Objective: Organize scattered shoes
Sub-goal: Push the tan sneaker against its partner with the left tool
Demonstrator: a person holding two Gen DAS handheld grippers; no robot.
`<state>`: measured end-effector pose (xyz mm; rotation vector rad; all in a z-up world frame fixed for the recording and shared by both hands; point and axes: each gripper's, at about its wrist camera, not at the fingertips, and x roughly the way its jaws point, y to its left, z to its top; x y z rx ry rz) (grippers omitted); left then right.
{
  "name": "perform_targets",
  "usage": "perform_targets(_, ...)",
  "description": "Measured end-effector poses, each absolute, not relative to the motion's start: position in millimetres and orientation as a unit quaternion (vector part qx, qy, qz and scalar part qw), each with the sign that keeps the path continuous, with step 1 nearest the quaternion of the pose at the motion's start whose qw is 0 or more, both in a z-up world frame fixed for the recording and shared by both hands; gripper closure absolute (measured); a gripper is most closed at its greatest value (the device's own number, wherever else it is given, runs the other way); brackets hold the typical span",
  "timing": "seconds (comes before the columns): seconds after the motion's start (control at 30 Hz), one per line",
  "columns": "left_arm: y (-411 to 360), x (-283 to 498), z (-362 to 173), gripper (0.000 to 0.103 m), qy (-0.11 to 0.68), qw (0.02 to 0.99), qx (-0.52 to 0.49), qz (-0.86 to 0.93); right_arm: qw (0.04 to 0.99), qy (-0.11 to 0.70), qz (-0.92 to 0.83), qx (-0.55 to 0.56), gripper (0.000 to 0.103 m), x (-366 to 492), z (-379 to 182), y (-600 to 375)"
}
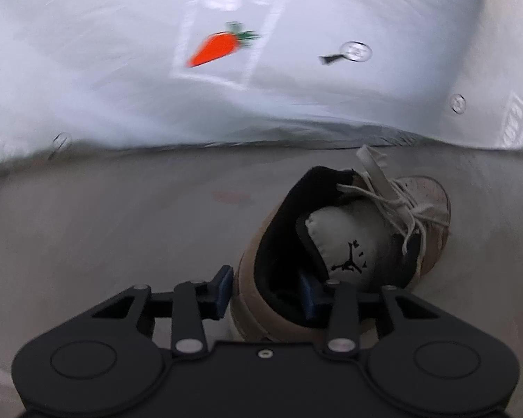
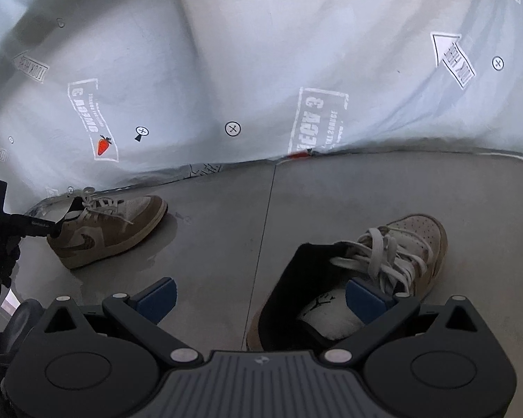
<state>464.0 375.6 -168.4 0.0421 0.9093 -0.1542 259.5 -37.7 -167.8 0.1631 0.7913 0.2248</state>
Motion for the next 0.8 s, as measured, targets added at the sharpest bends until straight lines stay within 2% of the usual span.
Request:
perform_targets(0.17,291,471,-165,0.071,0.439,0.889,0.088,-0.098,0.913,0.387,0.098,0.087,0.001,259,-170,-44)
perform_targets(0.37,171,442,-159,0.071,0.463,0.875,0.09,-0.111,0.917,0.379,0.078,0.1,0.001,250,-166,-58)
perform_targets(0.8,50,393,-152,0.067,0.517,0.852,0.038,-0.07,0.933,0.333,0.021,0.137,0.001,204,-135,-121)
